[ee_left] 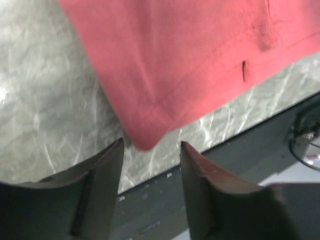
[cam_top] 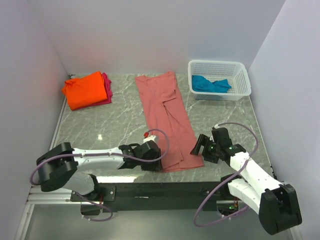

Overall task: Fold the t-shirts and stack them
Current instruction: Fold the tshirt

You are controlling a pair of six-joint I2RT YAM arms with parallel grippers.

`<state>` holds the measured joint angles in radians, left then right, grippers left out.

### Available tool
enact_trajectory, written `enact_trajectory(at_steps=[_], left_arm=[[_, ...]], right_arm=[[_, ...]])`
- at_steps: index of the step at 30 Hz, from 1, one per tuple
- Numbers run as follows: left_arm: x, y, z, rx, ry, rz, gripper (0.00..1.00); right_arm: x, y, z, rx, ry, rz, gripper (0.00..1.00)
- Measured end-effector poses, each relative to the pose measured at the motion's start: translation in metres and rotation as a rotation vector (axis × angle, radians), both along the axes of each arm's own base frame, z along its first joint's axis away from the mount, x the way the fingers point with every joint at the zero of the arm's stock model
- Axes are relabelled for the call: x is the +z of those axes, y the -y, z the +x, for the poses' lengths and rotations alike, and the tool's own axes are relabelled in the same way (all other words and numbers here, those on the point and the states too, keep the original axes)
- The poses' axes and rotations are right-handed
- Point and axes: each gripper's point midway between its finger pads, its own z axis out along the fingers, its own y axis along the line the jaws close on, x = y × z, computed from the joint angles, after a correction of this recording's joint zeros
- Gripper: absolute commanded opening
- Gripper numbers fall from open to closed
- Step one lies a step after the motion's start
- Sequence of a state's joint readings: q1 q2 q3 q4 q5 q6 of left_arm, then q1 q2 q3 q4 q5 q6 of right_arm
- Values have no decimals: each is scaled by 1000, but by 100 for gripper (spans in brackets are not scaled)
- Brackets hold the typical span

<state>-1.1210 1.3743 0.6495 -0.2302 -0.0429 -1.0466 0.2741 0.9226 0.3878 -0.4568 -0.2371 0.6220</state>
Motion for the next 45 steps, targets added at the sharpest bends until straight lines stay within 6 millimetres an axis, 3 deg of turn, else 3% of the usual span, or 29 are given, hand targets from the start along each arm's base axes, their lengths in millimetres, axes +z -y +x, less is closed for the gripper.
enact_trajectory(at_steps=[9,11,21,27,37,39,40,45], left_arm=[[-8,-3,1,-20,8,50,13],[-10,-2,0,-21,3,45,1],[-16,-5,-2,11,-14,52,1],[-11,-22,-7,44,-19,47,1],[-10,-31,-12,77,-31,30,1],[-11,-32,-13,79,-33,32,1],[-12,-33,-13,80,-34,32,1],[-10,-32,-13,89,-37,22,1]], right_arm=[[-1,0,-1,-50,11,22,87],[-1,1,0,-61,14,24,87],[-1,1,-3,-92,-10,36,83],[-2,-2,-21,-89,-79,59,77],[-7,-10,-50,-25,-172,81,63],[-7,-11,-51,-18,-176,87,57],[-9,-12,-51,-17,-178,88,44],[-17,-16,-55,-14,-215,98,8]])
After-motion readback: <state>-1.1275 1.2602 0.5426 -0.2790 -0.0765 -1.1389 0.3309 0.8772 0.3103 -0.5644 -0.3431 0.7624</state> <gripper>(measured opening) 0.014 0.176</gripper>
